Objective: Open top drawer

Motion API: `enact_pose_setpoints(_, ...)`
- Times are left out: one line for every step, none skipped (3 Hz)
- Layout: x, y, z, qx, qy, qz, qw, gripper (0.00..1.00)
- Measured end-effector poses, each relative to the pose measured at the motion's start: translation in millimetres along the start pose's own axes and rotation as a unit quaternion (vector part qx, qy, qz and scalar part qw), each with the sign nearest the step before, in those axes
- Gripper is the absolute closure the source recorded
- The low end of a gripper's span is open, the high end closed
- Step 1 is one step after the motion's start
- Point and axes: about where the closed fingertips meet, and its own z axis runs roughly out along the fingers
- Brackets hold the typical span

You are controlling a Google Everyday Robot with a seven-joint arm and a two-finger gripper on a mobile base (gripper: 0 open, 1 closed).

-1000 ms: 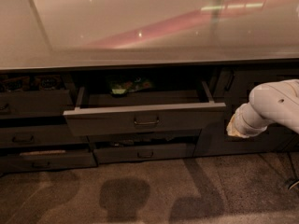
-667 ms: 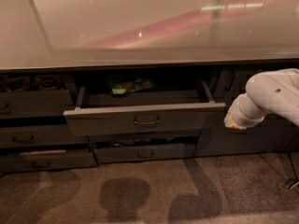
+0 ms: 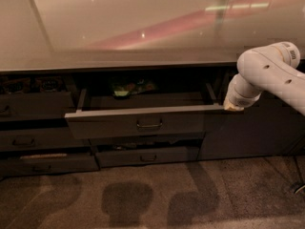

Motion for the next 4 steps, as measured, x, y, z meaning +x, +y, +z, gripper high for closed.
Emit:
enact_pose_setpoints(0.0,0.5,0.5,0.0,0.0,0.0,1.0,1.0)
enact_pose_setpoints(-2.4,-2.0,10.3,-0.009,0.011,-0.001,0.9999,1.0)
enact_pose_setpoints(-25.4,-35.8,22.7,-0.012,0.043,-0.007,0.999,1.0)
enact_pose_setpoints(-25.5,-35.8,22.8,-0.012,0.043,-0.007,0.999,1.0)
